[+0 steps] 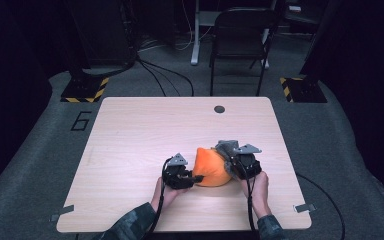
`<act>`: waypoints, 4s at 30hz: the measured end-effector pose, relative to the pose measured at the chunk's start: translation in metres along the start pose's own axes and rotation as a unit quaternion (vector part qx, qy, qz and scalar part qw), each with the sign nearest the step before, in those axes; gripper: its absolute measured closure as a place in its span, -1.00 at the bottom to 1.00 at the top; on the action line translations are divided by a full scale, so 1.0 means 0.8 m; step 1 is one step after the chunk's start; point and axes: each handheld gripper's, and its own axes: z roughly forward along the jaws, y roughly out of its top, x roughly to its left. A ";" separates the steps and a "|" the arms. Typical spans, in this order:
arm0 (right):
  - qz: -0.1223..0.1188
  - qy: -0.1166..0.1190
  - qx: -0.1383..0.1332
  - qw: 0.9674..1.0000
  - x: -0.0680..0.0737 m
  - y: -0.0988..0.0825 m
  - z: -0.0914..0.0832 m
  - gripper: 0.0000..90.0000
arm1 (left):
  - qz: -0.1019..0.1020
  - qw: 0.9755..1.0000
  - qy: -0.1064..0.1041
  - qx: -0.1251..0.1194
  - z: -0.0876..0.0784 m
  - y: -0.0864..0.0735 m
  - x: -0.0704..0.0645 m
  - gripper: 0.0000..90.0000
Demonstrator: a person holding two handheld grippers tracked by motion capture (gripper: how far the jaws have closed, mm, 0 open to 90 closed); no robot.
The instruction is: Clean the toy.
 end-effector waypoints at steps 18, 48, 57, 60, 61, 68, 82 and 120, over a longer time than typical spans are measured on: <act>0.041 0.020 0.078 0.996 -0.027 -0.024 0.042 0.66 | 0.002 1.000 -0.002 0.000 -0.002 -0.002 0.001 0.49; -0.023 0.089 -0.049 0.995 0.045 0.030 -0.032 0.65 | 0.056 0.998 0.020 0.007 0.002 0.000 -0.008 0.49; -0.001 0.063 -0.028 0.998 0.017 0.018 -0.025 0.64 | 0.050 0.999 0.017 0.006 0.002 -0.001 -0.007 0.48; 0.010 0.055 -0.019 0.998 0.009 0.014 -0.021 0.64 | 0.050 0.999 0.019 0.005 0.002 -0.001 -0.008 0.48; 0.010 0.053 -0.015 0.998 0.006 0.013 -0.020 0.64 | 0.050 0.999 0.019 0.005 0.003 -0.001 -0.008 0.48; 0.025 0.027 0.014 0.999 -0.010 0.000 -0.003 0.65 | 0.048 0.999 0.016 0.005 0.002 -0.002 -0.007 0.48; 0.025 0.018 0.099 0.995 -0.029 -0.026 0.040 0.64 | 0.049 0.999 0.018 0.006 0.001 -0.004 -0.005 0.48; -0.008 0.052 -0.002 0.999 0.010 0.015 -0.014 0.67 | 0.117 0.993 0.021 -0.012 -0.020 -0.001 0.003 -0.45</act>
